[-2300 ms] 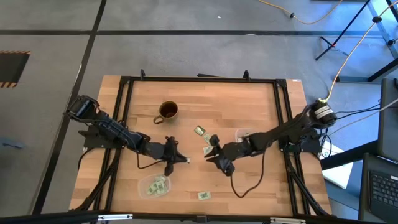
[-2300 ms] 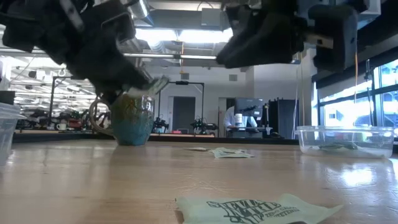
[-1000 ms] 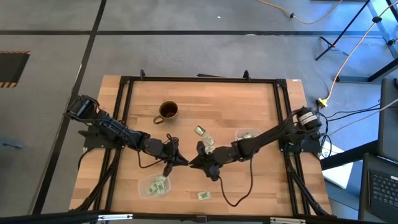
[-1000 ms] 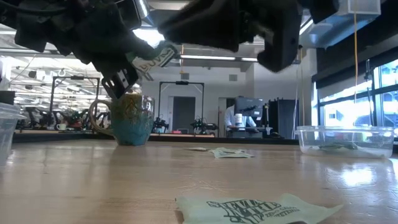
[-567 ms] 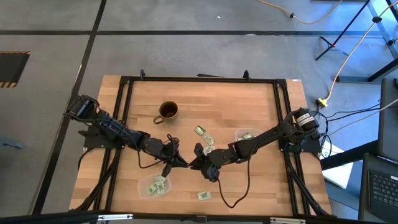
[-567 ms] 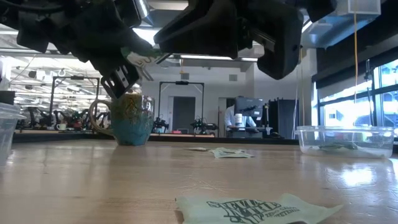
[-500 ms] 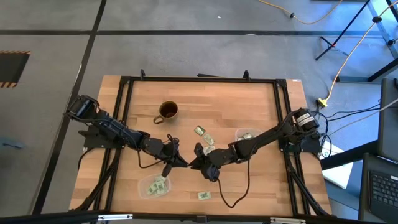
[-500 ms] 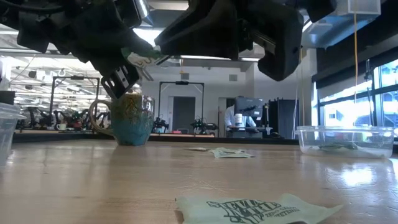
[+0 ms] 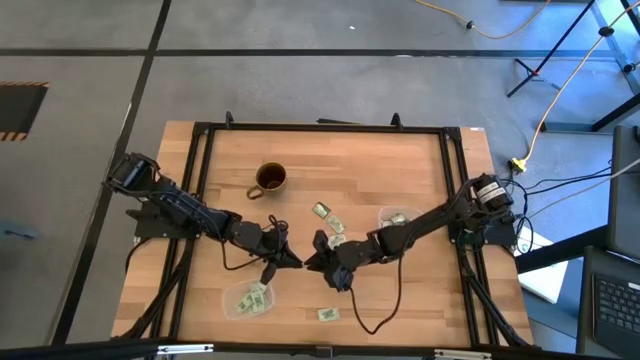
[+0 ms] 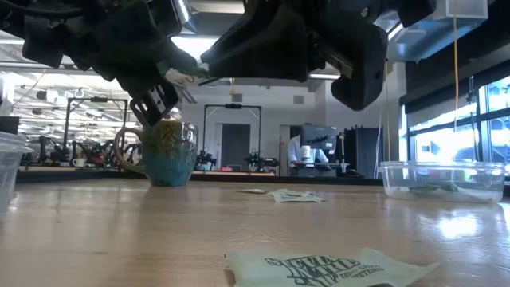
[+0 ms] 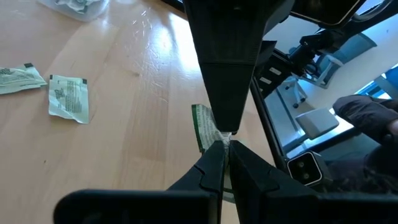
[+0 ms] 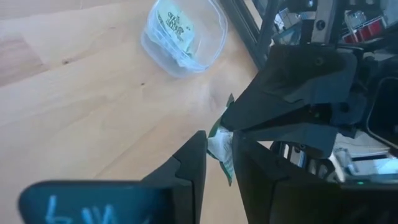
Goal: Pick and place Stevia / Truvia into bins
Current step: Put the truvia packet into the top transparent container
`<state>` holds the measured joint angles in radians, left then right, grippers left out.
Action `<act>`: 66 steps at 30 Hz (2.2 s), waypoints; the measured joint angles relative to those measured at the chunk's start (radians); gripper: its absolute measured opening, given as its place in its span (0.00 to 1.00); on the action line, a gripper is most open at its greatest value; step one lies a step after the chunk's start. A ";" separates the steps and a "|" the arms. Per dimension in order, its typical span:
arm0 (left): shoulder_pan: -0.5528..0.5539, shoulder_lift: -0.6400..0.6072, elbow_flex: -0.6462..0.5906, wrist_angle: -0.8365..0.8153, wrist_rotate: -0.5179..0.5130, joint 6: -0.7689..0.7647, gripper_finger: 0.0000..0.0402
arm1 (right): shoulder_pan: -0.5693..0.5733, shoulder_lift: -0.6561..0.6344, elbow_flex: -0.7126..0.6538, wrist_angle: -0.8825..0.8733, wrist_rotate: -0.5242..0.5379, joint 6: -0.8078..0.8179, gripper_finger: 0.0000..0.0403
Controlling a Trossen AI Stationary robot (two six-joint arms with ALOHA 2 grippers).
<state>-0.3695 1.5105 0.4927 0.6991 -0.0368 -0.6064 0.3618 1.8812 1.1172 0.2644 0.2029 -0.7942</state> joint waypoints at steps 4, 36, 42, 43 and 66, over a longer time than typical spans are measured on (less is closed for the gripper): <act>0.000 0.000 0.000 0.001 0.004 0.000 0.04 | 0.017 0.000 0.000 -0.007 0.054 -0.076 0.20; -0.001 0.000 0.001 0.041 0.051 -0.026 0.04 | 0.055 -0.002 -0.001 0.032 0.118 -0.154 0.13; -0.001 0.000 0.001 0.038 0.051 -0.026 0.04 | 0.056 -0.002 -0.001 0.032 0.117 -0.152 0.03; -0.001 0.000 0.001 0.038 0.051 -0.025 0.04 | 0.056 -0.002 -0.001 0.032 0.117 -0.152 0.02; -0.002 -0.010 0.001 0.112 -0.053 0.464 0.21 | 0.123 -0.008 -0.001 -0.131 0.323 0.008 0.03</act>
<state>-0.3714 1.5005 0.4938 0.8111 -0.0896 -0.1421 0.4844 1.8735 1.1159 0.1335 0.5257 -0.7863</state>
